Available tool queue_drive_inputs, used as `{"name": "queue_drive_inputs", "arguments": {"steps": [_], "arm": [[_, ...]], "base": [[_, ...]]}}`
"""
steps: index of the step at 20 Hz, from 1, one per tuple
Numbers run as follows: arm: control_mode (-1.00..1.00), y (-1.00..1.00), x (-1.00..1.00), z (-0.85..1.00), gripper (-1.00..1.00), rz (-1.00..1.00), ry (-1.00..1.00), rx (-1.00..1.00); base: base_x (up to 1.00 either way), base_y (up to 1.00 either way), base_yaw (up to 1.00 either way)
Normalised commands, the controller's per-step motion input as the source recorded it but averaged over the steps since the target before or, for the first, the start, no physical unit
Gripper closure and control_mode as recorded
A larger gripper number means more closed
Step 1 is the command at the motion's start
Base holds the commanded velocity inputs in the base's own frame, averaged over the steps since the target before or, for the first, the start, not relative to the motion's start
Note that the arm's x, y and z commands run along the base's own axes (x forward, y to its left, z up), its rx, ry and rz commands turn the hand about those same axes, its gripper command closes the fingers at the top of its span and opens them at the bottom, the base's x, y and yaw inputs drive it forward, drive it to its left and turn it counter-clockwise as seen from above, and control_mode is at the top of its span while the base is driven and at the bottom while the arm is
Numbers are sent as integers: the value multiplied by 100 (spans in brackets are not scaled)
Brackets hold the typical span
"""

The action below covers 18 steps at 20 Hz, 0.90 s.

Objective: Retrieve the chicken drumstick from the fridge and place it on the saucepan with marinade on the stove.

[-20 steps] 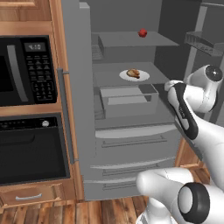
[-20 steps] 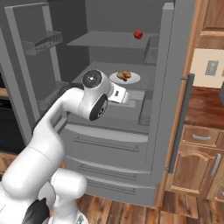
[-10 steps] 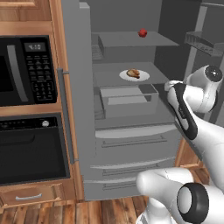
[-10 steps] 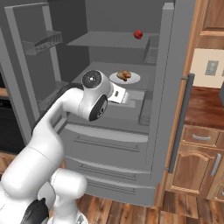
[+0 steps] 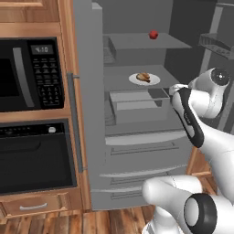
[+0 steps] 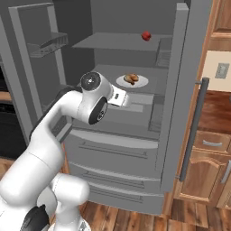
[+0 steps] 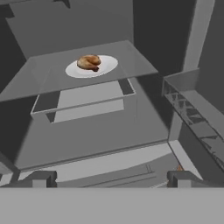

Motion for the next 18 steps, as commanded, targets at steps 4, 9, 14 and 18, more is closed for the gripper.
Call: {"name": "queue_drive_inputs", "arguments": {"steps": [4,9,14,18], "arm": [[100,0,0,0,-100,0,0,0],[100,0,0,0,-100,0,0,0],[100,0,0,0,-100,0,0,0],[100,0,0,0,-100,0,0,0]], "base": [[48,0,0],[68,1,0],[81,8,0],[56,0,0]]}}
